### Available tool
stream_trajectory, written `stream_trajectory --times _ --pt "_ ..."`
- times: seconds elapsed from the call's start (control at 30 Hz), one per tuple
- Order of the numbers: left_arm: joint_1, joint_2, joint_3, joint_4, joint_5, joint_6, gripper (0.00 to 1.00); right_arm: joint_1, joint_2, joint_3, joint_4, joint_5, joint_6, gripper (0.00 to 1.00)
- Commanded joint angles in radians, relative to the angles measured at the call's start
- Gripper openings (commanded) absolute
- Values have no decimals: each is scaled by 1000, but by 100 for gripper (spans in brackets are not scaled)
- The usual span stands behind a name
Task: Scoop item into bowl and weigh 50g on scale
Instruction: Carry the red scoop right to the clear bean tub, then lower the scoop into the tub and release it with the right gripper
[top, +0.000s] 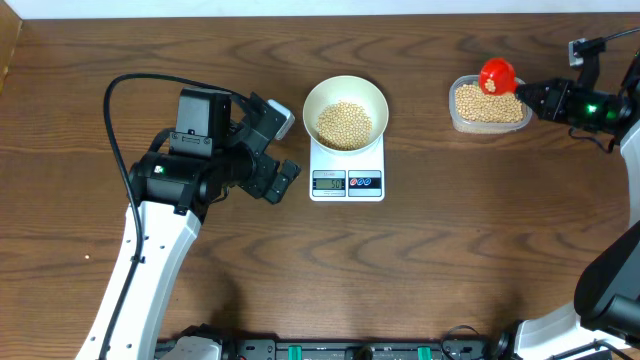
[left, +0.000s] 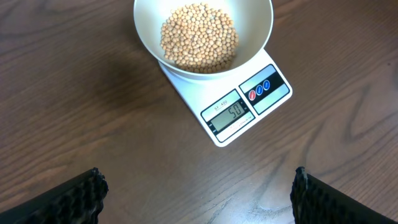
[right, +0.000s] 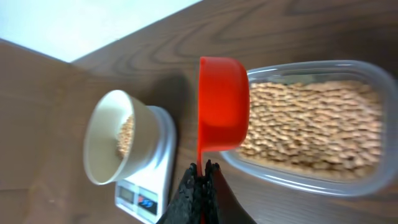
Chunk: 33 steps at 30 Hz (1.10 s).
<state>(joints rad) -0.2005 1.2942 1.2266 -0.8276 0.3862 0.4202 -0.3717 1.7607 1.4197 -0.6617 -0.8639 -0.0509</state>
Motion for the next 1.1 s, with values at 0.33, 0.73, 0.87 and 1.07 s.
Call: stream_trajectory --times 0.33,0.73,0.87,1.07 --pt "-2 -1 14 -2 -5 13 96 88 6 20 -35 346 -87 1" --pt "-2 -1 14 -2 -5 13 97 291 6 20 -34 856 -86 1" --pt "-2 -1 14 -2 -5 13 96 354 6 20 -31 1020 -86 1" --pt "-2 -1 14 -2 -5 13 96 437 6 20 -31 1227 -86 1"
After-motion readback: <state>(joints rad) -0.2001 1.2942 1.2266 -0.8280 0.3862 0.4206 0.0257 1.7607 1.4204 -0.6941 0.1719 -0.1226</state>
